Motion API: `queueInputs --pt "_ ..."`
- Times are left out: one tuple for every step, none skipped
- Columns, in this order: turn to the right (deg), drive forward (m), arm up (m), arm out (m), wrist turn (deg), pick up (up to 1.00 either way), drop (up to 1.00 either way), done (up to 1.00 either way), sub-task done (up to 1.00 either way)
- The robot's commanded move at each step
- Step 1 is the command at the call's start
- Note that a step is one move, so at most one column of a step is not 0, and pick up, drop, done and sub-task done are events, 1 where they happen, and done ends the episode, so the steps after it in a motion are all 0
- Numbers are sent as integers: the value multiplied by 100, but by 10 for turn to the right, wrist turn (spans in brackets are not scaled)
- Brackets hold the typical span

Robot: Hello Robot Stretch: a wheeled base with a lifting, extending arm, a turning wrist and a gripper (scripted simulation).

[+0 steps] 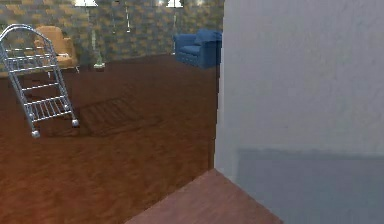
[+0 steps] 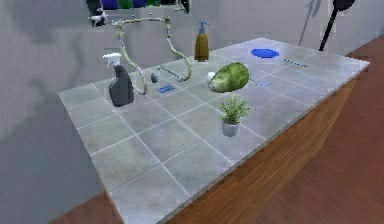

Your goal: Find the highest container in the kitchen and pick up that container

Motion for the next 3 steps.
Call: queueInputs --pt "60 0 0 0 0 0 0 0 0" --pt "0 15 0 0 0 0 0 0 0" --pt "270 0 0 0 0 0 0 0 0"
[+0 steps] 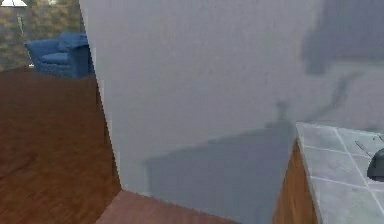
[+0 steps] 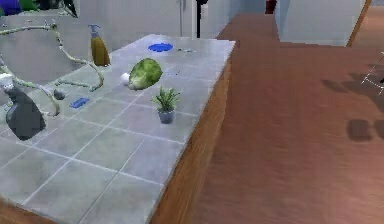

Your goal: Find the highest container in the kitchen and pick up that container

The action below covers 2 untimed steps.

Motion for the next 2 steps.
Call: queueInputs --pt "0 55 0 0 0 0 0 0 0" --pt "0 0 50 0 0 0 0 0 0"
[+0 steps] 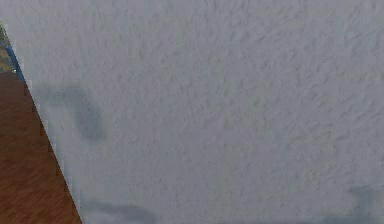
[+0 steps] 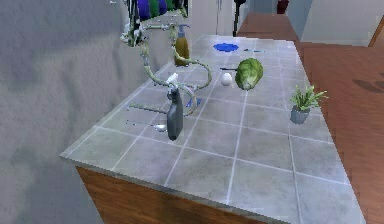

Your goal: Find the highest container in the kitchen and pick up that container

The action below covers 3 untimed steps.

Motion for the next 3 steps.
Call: queueInputs --pt "0 0 38 0 0 0 0 0 0" --pt "0 0 0 24 0 0 0 0 0" --pt "0 0 0 0 450 0 0 0 0"
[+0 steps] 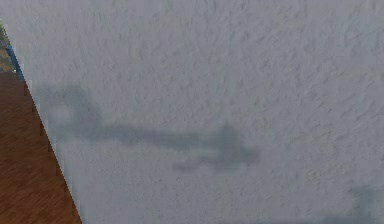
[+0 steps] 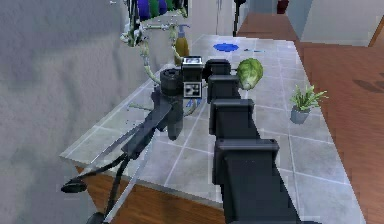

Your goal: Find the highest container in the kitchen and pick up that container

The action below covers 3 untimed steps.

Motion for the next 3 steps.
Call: queueInputs --pt "0 0 0 0 450 0 0 0 0" --pt "0 0 0 0 450 0 0 0 0" --pt "0 0 0 0 360 0 0 0 0"
